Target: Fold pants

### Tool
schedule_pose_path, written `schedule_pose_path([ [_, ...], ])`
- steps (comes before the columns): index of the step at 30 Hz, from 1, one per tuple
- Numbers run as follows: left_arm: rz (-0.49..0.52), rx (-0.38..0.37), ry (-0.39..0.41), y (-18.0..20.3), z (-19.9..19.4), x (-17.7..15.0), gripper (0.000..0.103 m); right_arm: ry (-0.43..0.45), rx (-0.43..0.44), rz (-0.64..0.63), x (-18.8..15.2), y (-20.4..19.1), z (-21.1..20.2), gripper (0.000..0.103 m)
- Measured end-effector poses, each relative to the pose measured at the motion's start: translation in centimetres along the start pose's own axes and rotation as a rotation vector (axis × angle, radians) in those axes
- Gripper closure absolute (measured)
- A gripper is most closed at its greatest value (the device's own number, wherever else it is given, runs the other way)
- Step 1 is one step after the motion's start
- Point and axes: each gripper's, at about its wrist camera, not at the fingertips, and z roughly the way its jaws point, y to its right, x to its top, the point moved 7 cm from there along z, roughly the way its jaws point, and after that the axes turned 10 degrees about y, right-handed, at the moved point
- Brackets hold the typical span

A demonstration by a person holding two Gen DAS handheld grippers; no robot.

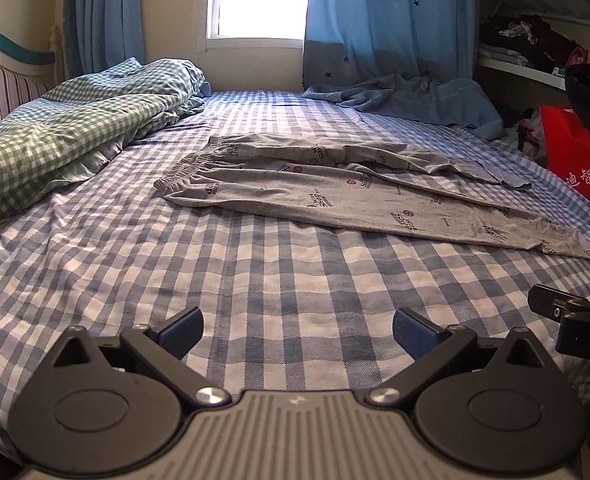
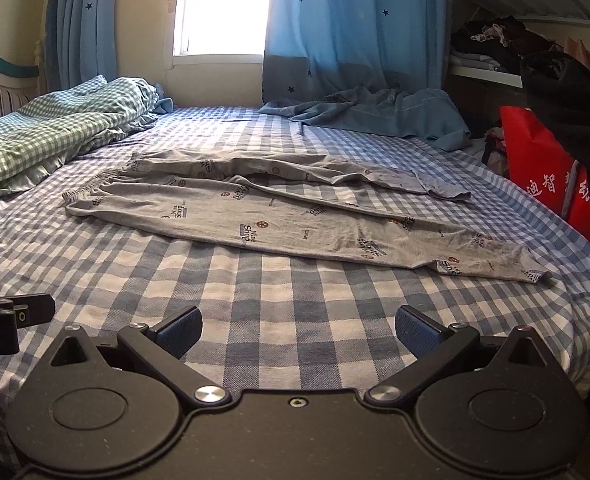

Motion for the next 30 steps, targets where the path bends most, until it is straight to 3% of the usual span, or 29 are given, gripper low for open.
schedule_pose_path([
  [6,-0.045,-0.009,-0.017,-0.8,1.4,1.5,0.0,0.031,0.007,-0.032,1.2,-0.1,0.0,0.001],
  [13,-0.049,0.039,-0.049,-2.0,5.3,4.9,0.0,0.079,0.068,-0.003,3.5,0.7,2.9,0.001],
  [22,0.018,0.11,-0.017,-2.5,10.5,12.2,0.0,0.147,0.2,0.082,8.5,3.5,7.9,0.001],
  [30,0.081,0.128,0.005,-3.4,14.9,17.2,0.0,0.219,0.236,0.076,13.9,5.7,12.4,0.0],
])
